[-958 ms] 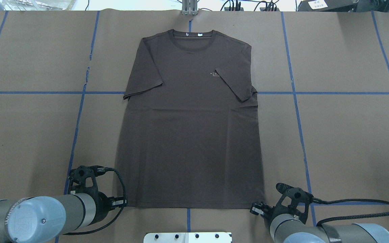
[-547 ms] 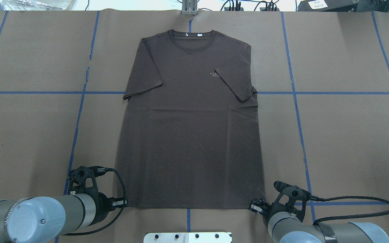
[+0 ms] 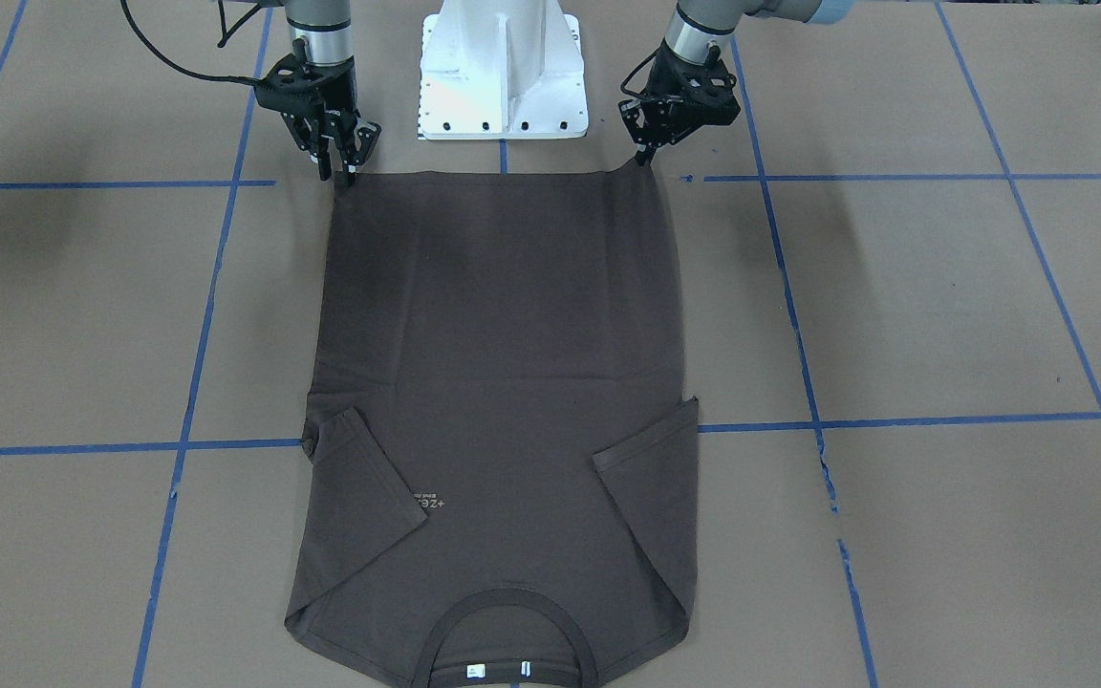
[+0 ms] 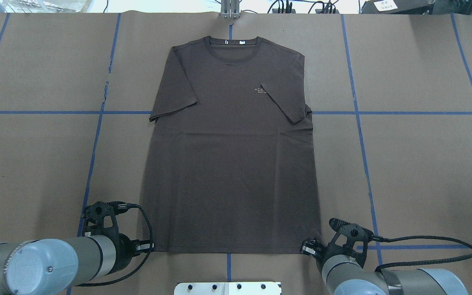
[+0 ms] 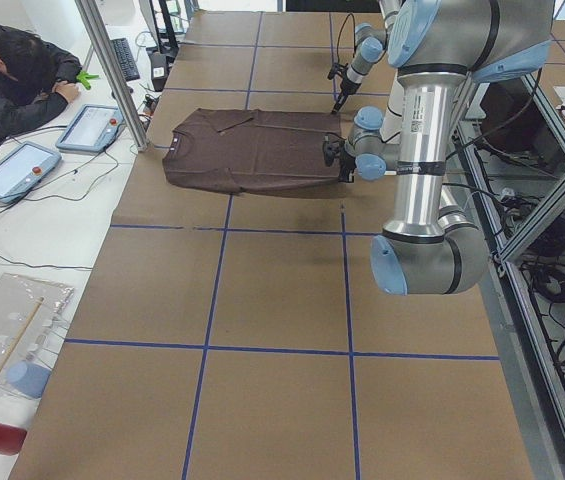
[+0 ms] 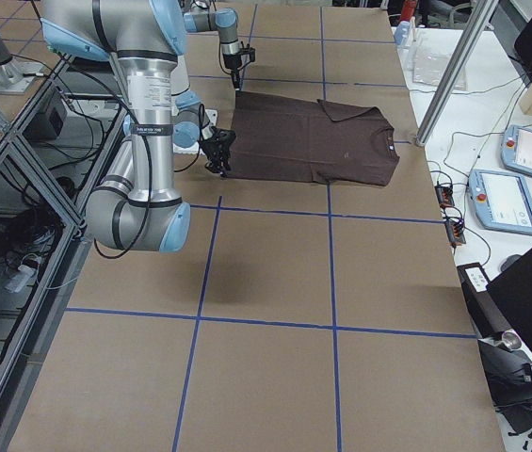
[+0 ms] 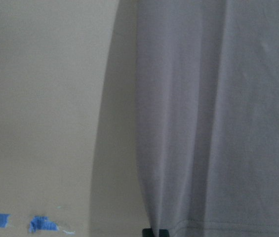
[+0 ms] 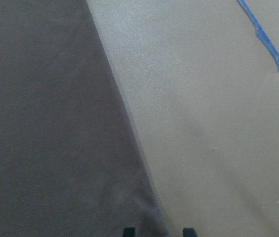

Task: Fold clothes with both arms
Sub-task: 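Grasp the hem corners with both grippers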

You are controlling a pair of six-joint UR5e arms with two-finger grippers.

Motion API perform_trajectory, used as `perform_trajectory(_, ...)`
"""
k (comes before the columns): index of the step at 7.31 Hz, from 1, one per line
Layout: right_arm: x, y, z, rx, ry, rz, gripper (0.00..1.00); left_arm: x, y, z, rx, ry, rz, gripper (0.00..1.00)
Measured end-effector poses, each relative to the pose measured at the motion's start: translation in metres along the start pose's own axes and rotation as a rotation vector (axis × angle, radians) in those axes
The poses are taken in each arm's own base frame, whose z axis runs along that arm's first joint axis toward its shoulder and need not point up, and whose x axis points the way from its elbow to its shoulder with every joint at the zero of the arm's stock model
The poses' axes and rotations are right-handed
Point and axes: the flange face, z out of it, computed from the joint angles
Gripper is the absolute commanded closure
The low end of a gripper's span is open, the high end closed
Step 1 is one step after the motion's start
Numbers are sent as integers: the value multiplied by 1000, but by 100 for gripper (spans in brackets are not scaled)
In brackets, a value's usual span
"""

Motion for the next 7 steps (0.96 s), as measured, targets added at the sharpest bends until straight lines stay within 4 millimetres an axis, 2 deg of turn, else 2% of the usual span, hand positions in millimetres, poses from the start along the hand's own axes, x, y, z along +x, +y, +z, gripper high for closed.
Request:
perform_trajectory(4, 1, 1, 4, 4, 5, 1, 57, 3, 0, -6, 0, 11, -1, 100)
perform_trajectory(5, 1, 1, 4, 4, 6, 1, 61, 3, 0, -7, 0, 13, -1, 100)
perform_trajectory(6, 1, 1, 4, 4, 6, 4, 93, 4, 0, -7, 0, 15, -1, 100)
perform_trajectory(7, -1, 0, 3, 6, 2, 9, 100, 4, 0, -8, -1, 16, -1, 100)
